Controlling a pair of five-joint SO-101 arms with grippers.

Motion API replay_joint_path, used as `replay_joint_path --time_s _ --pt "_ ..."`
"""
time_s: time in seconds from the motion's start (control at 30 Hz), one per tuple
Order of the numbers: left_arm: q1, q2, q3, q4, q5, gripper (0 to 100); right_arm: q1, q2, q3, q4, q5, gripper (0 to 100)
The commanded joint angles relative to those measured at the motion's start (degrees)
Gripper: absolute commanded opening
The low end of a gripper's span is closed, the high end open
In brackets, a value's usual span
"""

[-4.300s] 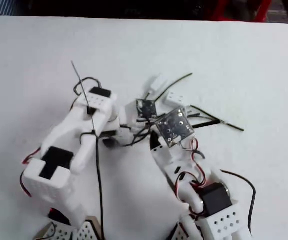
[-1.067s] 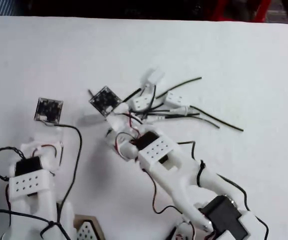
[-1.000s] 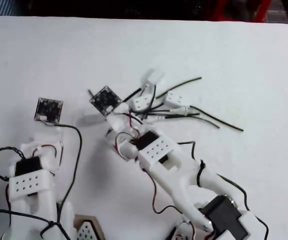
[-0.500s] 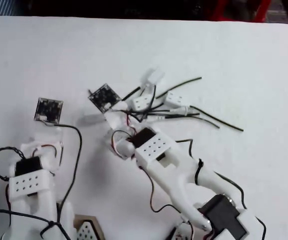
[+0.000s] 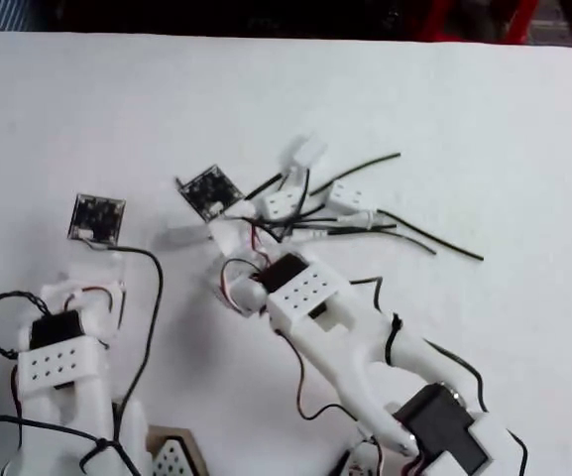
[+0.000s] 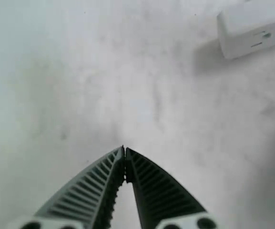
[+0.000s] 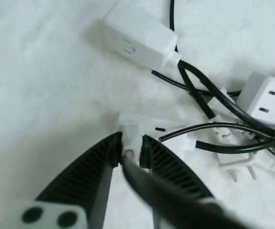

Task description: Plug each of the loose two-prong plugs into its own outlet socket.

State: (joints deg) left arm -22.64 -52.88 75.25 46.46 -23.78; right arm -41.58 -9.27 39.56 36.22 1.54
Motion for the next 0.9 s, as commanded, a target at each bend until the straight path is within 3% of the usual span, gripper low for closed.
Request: replay_joint_path --time_s 0.0,0.4,0.67,0.87 --pt "-0.5 -0.9 -0.2 -1.1 -0.5 3 -0.4 2.1 -4.4 -0.1 -2.5 1.8" --pt "-0.5 -0.9 -0.2 -1.1 -0.5 3 0.0 4.2 -11.3 10.5 -2.9 1.8" --pt "-0.5 -0.9 -0.2 -1.1 -0.6 3 0.0 7.1 -12.6 10.9 -2.9 1.8" --pt "-0.5 -0.9 -0.2 -1.1 -0.6 3 3.0 7.8 -16.7 16.3 -2.5 1.8"
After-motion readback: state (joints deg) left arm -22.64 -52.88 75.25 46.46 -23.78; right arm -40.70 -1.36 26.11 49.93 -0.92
